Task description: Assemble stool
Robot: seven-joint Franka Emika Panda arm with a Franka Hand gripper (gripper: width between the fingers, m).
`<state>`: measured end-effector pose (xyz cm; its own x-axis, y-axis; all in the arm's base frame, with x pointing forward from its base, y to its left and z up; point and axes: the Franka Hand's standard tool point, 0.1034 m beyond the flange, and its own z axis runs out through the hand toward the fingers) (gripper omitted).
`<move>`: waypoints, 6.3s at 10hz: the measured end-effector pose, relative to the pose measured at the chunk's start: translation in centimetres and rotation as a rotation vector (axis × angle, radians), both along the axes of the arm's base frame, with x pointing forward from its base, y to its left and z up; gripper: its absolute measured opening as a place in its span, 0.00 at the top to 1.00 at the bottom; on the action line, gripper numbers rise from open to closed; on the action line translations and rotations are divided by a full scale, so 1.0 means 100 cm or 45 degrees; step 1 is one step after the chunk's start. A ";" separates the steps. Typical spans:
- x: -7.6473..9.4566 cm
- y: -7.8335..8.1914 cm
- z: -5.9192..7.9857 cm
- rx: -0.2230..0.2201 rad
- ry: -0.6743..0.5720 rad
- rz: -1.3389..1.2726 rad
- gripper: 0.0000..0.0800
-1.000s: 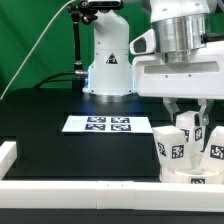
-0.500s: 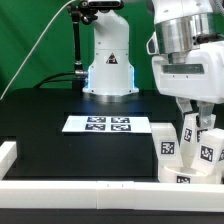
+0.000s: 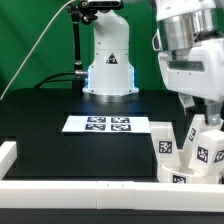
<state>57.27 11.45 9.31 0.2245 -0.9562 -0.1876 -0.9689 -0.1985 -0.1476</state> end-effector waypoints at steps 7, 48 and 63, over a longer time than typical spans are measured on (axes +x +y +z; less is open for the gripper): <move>0.001 0.000 0.003 -0.094 -0.146 0.705 0.19; -0.003 -0.016 -0.020 -0.302 -0.264 2.934 0.58; -0.003 -0.011 -0.022 -0.273 -0.131 1.439 0.58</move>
Offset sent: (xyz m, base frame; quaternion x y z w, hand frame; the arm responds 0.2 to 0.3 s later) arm 0.0000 0.0000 0.0000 0.0000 0.0000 -0.1938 0.9810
